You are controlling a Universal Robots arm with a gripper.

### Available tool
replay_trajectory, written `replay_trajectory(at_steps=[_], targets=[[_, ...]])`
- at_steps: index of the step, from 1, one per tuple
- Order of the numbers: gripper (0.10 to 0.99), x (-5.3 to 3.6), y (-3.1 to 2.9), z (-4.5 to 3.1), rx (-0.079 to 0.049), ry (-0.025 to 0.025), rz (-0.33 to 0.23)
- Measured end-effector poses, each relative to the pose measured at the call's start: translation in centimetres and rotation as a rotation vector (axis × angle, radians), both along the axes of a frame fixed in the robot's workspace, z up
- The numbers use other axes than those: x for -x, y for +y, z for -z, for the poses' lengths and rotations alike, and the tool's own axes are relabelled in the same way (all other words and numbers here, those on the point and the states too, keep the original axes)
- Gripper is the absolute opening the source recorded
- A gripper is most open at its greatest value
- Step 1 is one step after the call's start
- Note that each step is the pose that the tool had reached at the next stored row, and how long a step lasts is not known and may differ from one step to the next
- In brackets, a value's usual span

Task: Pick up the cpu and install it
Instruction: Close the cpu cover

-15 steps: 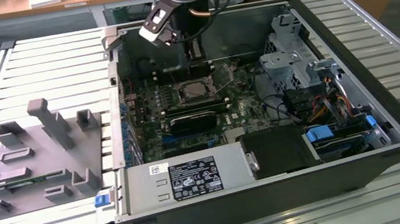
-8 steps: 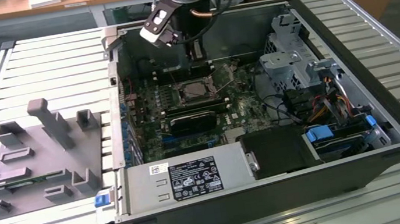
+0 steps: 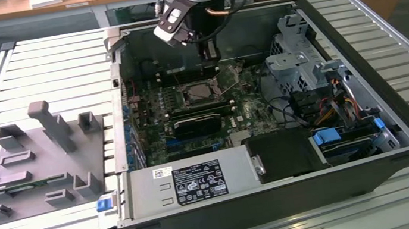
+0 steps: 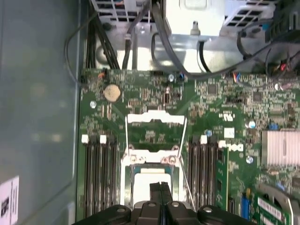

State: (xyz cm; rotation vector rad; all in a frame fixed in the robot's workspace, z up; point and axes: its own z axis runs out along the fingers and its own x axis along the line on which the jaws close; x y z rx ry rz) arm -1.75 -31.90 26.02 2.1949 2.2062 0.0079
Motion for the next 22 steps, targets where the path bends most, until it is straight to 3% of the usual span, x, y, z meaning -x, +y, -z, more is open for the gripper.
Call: replay_trajectory(at_steps=[10,22], targets=[[0.106,-1.20,0.06,0.27,0.000,-0.0003,-0.027],[0.106,-3.77,0.22,0.51,0.000,-0.0002,-0.031]])
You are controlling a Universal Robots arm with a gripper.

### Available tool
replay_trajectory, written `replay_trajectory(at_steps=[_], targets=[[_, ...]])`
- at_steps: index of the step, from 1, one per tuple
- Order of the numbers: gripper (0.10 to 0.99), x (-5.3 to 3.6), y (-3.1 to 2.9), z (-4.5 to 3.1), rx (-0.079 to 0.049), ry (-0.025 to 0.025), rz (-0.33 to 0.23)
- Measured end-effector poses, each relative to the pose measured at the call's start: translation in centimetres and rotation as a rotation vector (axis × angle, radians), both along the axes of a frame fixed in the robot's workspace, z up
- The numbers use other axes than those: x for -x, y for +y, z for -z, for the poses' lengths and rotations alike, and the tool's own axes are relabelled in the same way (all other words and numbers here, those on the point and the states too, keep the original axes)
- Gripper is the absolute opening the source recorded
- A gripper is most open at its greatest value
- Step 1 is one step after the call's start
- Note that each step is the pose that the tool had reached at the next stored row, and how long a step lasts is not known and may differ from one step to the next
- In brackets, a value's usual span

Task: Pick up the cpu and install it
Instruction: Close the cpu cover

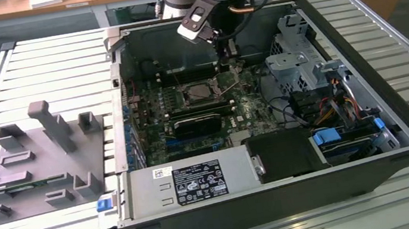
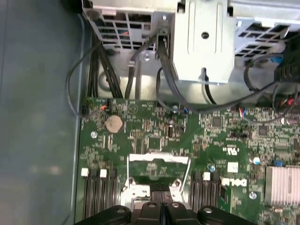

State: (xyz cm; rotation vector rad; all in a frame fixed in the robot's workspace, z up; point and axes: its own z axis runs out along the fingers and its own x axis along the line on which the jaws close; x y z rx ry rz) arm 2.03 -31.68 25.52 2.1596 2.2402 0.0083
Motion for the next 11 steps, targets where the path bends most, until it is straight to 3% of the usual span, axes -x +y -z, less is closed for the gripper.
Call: replay_trajectory(at_steps=[11], targets=[[0.106,-1.48,0.13,0.24,0.000,0.0000,-0.001]])
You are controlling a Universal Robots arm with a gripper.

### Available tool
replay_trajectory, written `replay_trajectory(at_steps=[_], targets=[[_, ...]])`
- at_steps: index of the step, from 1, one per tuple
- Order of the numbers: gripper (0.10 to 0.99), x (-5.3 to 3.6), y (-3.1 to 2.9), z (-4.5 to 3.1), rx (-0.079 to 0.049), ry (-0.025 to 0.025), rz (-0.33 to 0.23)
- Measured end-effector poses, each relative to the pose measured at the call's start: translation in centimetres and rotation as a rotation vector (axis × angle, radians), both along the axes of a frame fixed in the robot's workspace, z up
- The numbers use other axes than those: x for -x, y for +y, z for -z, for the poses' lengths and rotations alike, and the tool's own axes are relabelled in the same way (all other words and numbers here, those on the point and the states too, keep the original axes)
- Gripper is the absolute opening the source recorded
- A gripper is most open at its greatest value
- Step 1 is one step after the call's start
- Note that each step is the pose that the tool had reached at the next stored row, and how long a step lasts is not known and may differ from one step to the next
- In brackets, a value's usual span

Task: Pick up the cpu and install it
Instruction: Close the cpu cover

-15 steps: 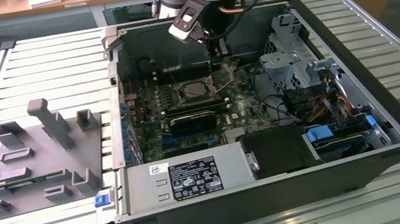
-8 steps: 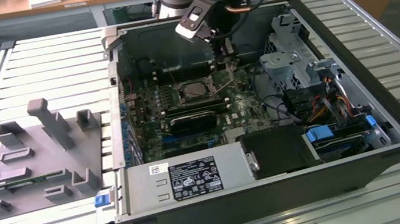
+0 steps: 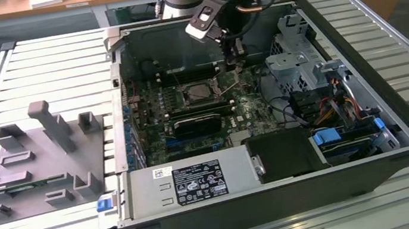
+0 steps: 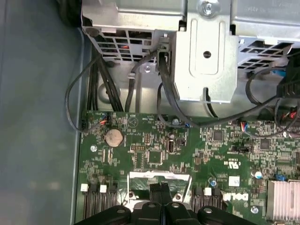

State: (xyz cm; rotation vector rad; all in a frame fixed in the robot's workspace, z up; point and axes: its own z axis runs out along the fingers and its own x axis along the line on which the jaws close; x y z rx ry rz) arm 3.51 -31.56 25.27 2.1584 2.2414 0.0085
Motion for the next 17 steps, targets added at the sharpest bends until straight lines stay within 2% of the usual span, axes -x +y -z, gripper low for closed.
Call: replay_trajectory(at_steps=[6,10,17], targets=[[0.106,-0.44,0.05,0.22,0.000,-0.0007,-0.006],[0.106,-0.62,0.06,0.34,0.000,-0.0039,-0.017],[0.106,-1.53,0.15,0.42,0.000,-0.0041,-0.018]])
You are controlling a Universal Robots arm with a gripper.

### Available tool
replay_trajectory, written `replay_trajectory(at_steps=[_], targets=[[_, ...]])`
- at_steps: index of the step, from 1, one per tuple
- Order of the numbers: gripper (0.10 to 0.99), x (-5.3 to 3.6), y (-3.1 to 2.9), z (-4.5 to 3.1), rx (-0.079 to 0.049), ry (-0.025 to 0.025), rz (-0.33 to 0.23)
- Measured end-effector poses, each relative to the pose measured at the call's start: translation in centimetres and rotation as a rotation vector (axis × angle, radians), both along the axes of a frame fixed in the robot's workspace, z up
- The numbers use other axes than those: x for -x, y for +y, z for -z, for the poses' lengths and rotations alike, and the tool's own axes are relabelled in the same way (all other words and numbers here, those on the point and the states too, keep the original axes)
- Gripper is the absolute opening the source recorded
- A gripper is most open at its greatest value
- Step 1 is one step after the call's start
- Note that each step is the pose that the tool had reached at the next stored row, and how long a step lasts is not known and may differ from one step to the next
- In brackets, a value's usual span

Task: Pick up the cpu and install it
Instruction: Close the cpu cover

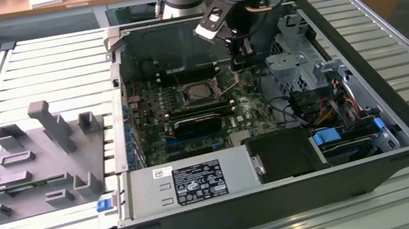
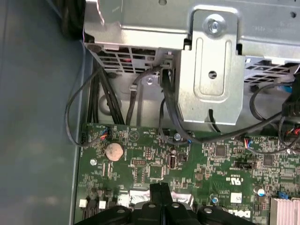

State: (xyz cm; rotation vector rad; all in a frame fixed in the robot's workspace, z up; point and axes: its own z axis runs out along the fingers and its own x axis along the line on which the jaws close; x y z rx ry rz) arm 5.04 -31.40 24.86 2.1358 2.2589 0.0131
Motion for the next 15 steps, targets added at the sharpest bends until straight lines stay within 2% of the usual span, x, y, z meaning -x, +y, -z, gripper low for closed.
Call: replay_trajectory(at_steps=[6,15], targets=[[0.106,-0.74,0.12,0.06,0.000,0.0000,0.000],[0.106,-1.53,0.26,0.21,0.009,0.0000,0.000]])
